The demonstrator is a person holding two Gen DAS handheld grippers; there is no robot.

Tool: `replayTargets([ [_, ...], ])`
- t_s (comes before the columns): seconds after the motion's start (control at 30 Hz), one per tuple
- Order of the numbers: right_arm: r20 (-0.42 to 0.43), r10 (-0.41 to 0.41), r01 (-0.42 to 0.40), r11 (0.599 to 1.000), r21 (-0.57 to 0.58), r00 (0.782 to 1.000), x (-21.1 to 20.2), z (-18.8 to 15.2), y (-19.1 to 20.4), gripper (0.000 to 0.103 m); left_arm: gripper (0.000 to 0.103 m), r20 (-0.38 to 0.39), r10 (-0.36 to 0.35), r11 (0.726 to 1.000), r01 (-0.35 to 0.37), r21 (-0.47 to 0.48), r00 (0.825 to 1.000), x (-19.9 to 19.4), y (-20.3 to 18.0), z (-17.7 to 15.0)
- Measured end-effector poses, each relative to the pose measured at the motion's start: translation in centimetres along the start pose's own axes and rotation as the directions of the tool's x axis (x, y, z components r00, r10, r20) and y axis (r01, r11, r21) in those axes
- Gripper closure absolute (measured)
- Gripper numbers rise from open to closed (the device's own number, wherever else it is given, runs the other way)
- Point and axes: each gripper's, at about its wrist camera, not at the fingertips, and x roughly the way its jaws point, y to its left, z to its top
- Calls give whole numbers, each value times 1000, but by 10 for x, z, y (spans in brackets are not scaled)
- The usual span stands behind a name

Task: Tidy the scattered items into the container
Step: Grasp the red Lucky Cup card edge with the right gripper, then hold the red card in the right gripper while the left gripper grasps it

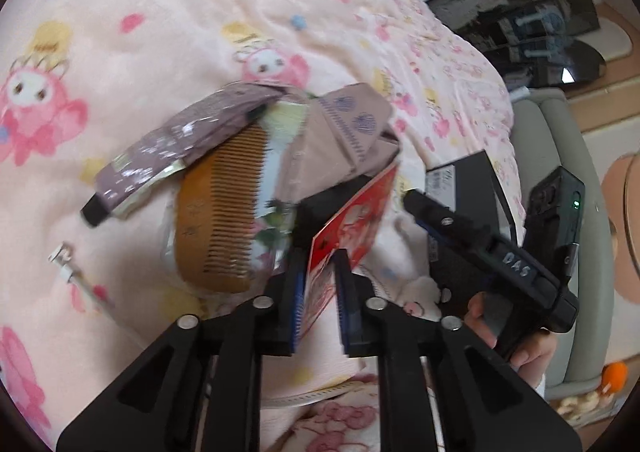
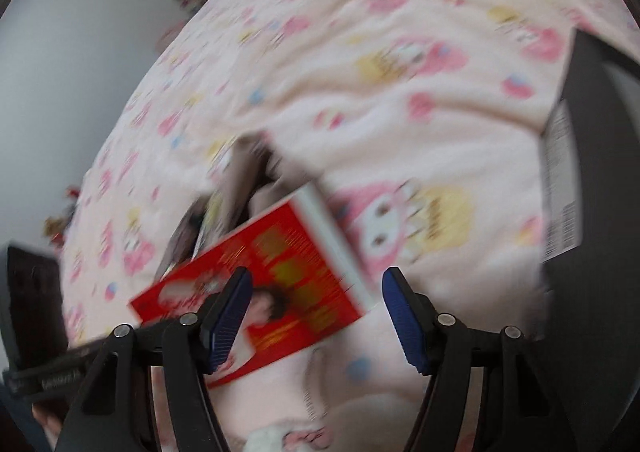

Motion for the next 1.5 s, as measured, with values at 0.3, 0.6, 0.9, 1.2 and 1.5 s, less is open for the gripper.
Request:
replayTargets([
  [0.3,-53,-50,47,997,-55,997,22,9,-5,29,72,48,68,997,-70,38,997,-6,2,-15],
  [0.6,-6,132,-131,990,44,991,19,12,-12,28,72,116,96,995,-100,29,989,0,7,-5],
  [0.9,-84,195,-194,981,23,977,29,2,2,30,72,79,53,996,-58,61,995,14,-7,3],
  [1.2,20,157,-157,988,-3,987,-46,-14,15,48,71,100,-36,983,17,182,994,-33,-61,-15],
  [1.5,157,99,-96,995,-32,983,-155,-53,-7,48,71,70,-81,938,52,344,994,-39,-149,-54],
])
